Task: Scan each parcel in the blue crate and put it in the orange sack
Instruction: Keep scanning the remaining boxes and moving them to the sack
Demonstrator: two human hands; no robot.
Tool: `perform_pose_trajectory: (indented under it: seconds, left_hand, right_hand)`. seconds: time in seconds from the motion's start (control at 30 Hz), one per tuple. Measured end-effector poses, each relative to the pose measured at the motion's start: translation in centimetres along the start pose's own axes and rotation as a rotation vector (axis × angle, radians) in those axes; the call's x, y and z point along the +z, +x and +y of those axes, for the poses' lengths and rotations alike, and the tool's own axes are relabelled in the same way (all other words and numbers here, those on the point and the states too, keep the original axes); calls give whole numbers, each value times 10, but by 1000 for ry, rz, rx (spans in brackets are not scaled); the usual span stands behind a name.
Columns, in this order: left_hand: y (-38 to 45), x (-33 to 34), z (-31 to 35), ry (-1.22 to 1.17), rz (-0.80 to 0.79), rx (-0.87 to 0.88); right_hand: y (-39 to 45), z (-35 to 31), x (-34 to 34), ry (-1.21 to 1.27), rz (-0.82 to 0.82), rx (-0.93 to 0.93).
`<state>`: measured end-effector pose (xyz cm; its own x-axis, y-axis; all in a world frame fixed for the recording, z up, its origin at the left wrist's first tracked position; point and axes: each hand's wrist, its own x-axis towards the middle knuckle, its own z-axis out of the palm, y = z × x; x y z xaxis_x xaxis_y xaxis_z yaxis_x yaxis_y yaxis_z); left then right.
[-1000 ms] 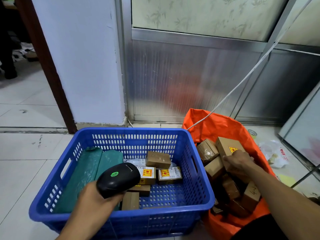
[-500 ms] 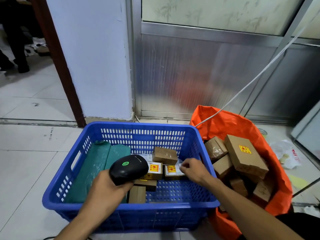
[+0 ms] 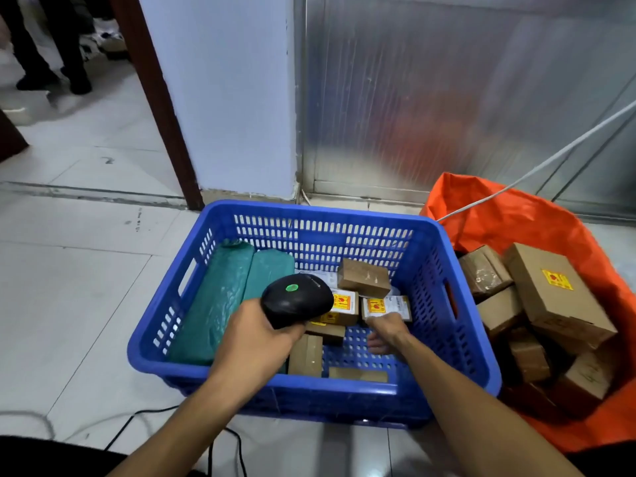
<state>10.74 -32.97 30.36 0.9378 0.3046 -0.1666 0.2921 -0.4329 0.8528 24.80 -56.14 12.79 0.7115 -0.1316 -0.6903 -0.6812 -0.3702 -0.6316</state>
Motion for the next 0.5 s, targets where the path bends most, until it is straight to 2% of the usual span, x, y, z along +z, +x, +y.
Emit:
perform_pose_trajectory:
  seconds: [0.23, 0.33, 0.4, 0.5]
  left_hand:
    - [15, 2, -10, 4, -15, -17]
    - [21, 3, -12, 15, -13, 2]
    - [24, 3, -13, -8, -23, 18]
    - [27, 6, -14, -30, -49, 48]
  right_hand:
    - [29, -5, 45, 110, -56, 113]
    - [48, -9, 54, 155, -5, 186]
    - [63, -12, 58, 252, 55, 228]
    - [85, -14, 61, 475, 45, 249]
